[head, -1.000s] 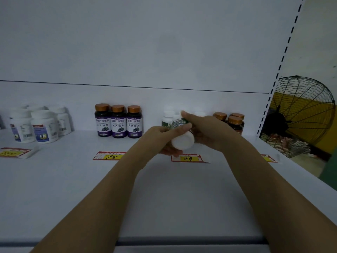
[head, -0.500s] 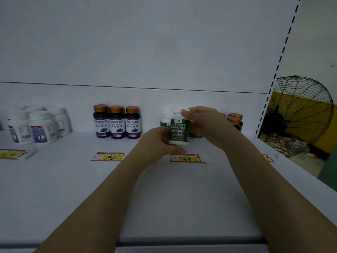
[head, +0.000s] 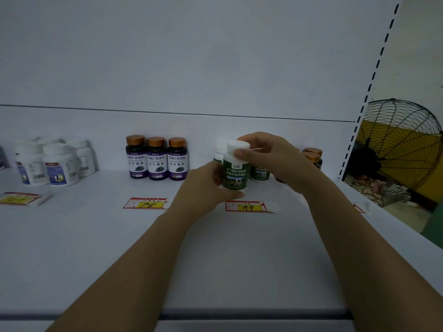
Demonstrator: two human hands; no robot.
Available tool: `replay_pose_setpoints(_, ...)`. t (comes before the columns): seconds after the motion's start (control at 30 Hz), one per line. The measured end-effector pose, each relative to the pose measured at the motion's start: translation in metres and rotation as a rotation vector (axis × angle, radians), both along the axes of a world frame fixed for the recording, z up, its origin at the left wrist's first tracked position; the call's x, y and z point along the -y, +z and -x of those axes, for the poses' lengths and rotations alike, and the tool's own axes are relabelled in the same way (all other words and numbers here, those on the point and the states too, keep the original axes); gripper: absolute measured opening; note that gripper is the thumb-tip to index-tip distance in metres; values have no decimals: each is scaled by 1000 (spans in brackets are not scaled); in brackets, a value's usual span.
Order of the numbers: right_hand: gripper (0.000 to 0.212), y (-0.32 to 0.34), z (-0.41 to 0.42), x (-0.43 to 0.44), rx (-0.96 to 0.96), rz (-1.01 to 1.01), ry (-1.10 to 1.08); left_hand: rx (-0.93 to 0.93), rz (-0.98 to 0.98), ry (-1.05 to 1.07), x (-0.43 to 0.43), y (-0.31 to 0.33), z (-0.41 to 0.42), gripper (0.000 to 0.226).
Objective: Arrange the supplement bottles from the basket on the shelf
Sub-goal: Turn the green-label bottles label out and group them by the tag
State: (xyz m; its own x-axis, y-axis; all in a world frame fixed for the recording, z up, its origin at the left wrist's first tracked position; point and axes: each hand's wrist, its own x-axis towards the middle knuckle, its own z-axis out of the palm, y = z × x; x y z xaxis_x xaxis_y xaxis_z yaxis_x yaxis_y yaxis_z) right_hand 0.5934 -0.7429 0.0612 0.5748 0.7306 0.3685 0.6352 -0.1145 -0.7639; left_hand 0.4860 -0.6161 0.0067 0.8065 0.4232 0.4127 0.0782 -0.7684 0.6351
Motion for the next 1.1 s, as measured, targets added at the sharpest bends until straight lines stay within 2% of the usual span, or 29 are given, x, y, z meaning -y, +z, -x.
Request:
replay_pose_setpoints(0.07,44,0,-3,-1,91,34,-57,-8,-48,22,1,-1,1,58)
replay_pose_setpoints(0.2,41,3,-16,6,156,113,-188,-27,-105,46,1,-3,2,58)
replay_pose_setpoints(0.43,43,-1,-32,8,302,174,-422,-396,-252,91,-4,-17,-3,44)
replay_pose_setpoints(0.67,44,-22,-42,-8,268,226,-379,-597,-395,93,-15,-31,-11,55)
replay_pose_setpoints(0.93,49,-26,-41,-10,263,253,-351,-613,-403,89,-13,-33,-11,55)
replay_pose_setpoints(1.1,39,10,-31,-34,423,220,-347,-616,-395,87,-12,-30,-10,56)
